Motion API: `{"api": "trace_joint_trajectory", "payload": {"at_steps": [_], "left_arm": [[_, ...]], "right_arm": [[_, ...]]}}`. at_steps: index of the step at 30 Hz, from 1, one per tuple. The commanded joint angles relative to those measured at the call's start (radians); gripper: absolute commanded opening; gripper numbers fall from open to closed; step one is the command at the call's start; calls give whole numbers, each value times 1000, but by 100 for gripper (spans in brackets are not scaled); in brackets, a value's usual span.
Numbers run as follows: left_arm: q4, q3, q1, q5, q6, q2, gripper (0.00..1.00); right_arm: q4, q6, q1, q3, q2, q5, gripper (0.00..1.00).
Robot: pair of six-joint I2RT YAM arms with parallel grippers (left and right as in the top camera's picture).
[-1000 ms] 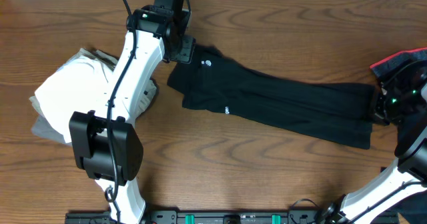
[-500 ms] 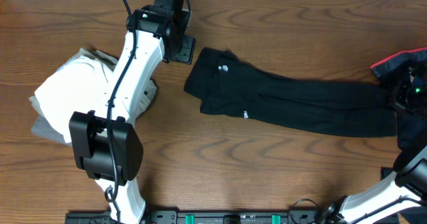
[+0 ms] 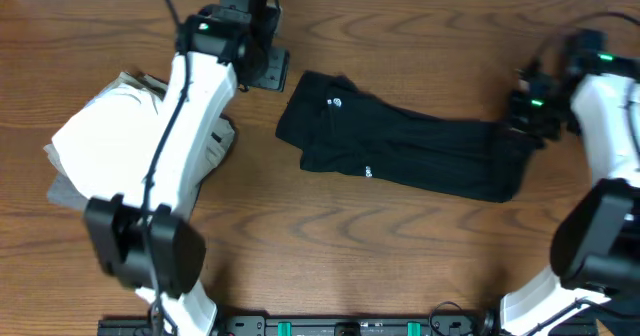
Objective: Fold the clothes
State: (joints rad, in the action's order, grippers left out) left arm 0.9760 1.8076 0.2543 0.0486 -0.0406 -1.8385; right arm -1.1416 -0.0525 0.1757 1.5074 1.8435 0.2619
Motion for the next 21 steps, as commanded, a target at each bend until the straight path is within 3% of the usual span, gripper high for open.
{"api": "trace_joint_trajectory", "payload": {"at_steps": [1,9,10,13,17,21], "left_arm": [[4,17,-1,-5,9,82,63],[19,17,-1,-5,9,122,64],[21,17,-1,-5,9,122,64],[24,17,-1,-5,8,122,64],[26,17,-1,-5,8,122,68],[42,16,-1,-5,8,122,68]], "right_arm": [[45,-146,-118,-20,-10,-38,1],[198,-304,-334,-32,67,-37,3],[210,-320,-354,-32,78,-37,9],[251,-314,-393,-32,89,34,41],[259,-261,-387,-19,63,41,47],[230,-230,-313,-19,17,-3,44]]}}
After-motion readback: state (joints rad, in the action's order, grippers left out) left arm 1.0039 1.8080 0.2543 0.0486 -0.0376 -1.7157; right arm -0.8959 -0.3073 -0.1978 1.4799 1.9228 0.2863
